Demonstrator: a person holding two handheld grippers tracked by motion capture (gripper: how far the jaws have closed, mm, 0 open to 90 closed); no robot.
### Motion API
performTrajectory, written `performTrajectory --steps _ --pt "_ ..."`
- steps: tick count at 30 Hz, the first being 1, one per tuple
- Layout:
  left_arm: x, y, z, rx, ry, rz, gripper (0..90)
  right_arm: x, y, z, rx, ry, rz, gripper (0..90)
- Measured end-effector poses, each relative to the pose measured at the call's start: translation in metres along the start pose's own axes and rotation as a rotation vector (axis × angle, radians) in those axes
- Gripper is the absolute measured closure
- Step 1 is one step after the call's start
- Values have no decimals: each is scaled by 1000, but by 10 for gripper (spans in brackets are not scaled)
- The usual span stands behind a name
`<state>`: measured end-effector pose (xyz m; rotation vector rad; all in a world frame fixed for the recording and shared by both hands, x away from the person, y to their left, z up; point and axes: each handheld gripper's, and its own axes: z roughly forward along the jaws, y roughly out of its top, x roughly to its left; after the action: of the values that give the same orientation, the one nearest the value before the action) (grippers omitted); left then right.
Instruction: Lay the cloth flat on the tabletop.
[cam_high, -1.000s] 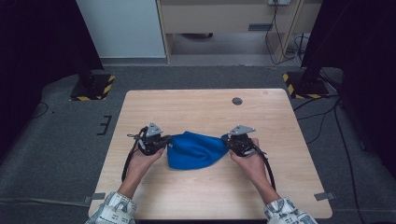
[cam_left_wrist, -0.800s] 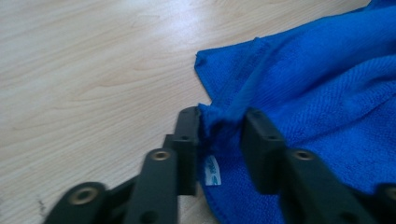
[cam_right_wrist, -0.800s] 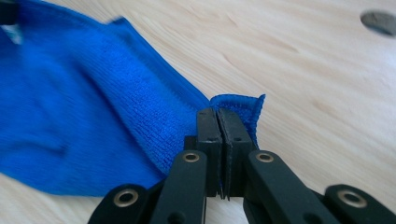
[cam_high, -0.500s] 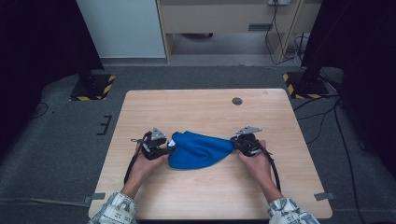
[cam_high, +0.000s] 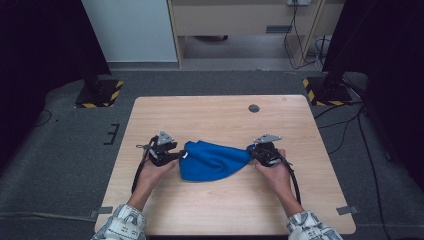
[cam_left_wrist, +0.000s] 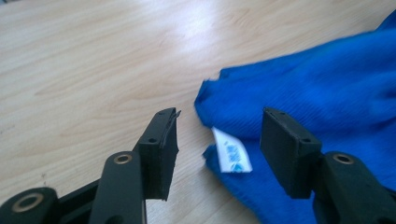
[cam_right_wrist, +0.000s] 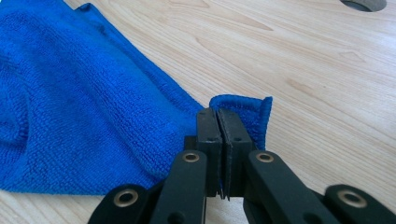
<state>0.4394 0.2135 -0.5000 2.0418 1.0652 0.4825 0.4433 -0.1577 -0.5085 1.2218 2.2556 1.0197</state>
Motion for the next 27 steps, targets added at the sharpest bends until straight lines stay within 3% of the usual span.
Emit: performTrajectory --steps 4,9,10,15,19,22,24,27 --pt "5 10 10 -7 -19 -7 477 0 1 0 1 -1 -3 885" --pt "10 20 24 -10 -45 -35 407 0 1 1 0 0 3 885" --pt "10 23 32 19 -52 -22 405 0 1 1 1 1 8 884" --pt "8 23 44 72 -57 -9 430 -2 2 0 -11 3 11 885" --pt "9 22 51 81 -63 -22 425 -2 2 0 -10 2 11 885" --pt "8 21 54 97 -72 -18 488 -2 2 0 -9 4 11 885" --pt "7 21 55 118 -72 -22 594 -3 2 0 -11 5 13 884" --pt "5 20 54 111 -74 -13 749 -3 2 0 -15 6 13 884"
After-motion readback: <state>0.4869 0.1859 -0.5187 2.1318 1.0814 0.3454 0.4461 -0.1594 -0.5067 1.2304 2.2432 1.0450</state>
